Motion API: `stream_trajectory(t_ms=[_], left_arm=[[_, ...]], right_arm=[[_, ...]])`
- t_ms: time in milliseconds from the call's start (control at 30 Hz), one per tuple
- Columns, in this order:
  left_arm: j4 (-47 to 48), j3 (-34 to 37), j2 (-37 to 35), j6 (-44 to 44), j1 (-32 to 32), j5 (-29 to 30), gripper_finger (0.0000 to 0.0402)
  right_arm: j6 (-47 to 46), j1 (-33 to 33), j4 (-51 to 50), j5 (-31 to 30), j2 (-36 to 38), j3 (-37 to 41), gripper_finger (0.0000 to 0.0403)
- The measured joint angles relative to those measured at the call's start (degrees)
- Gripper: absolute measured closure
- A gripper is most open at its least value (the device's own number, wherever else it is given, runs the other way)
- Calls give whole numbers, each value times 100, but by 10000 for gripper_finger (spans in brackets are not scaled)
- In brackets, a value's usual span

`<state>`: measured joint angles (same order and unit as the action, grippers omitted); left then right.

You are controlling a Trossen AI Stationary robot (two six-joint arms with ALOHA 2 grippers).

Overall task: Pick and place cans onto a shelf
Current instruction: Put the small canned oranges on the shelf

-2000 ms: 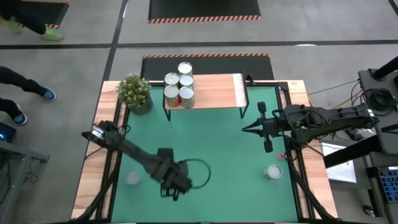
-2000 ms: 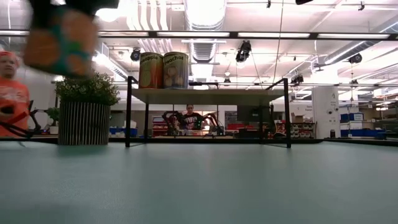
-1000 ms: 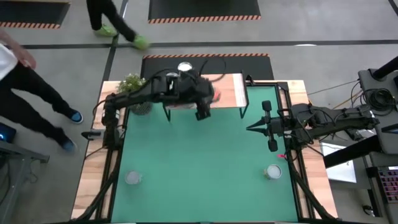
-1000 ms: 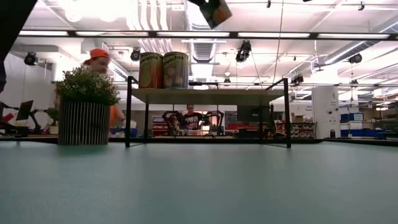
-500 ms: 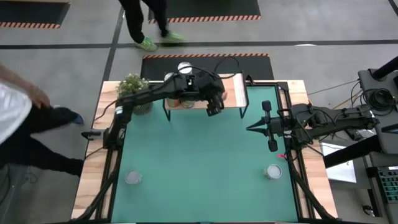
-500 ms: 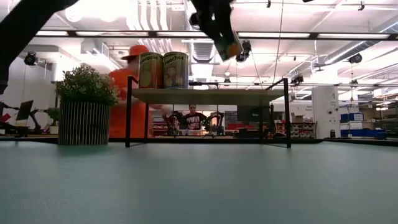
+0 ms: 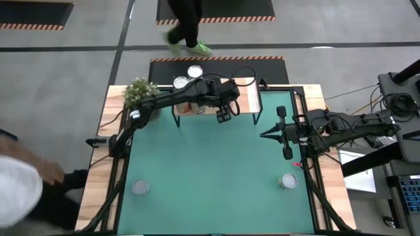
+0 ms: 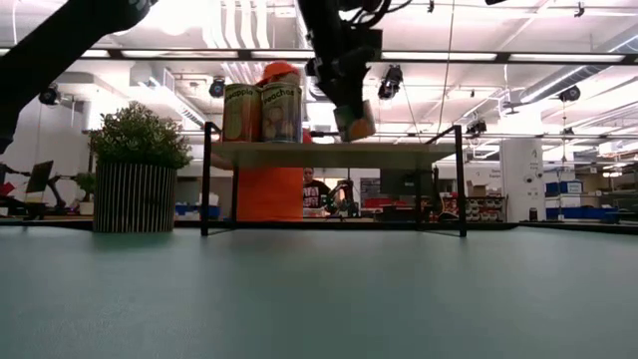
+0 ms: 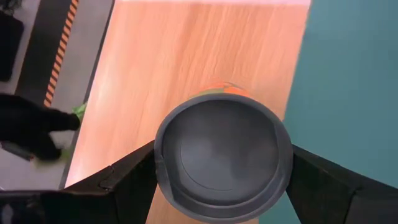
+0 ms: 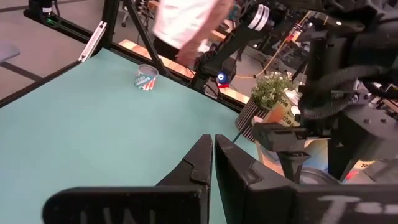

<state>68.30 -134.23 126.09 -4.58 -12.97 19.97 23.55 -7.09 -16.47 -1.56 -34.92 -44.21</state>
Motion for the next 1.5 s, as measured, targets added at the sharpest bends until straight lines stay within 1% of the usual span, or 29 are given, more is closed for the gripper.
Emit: stream_trajectory(t_ms=[333, 667, 1200, 1367, 1500], left_arm=[[45, 0, 21, 11, -64, 0, 117], [41, 0, 21, -35, -69, 0, 87], [49, 0, -62, -238, -66, 4, 86], [138, 0, -159, -231, 43, 4, 86], [109, 0, -324, -338, 351, 7, 86]], right_arm=[[1, 0, -4, -2, 0, 0, 394], [1, 0, -15, -2, 0, 0, 394], [-2, -2, -48, -7, 2, 0, 394], [-2, -2, -54, -7, 2, 0, 394], [-29, 0, -55, -7, 2, 0, 394]])
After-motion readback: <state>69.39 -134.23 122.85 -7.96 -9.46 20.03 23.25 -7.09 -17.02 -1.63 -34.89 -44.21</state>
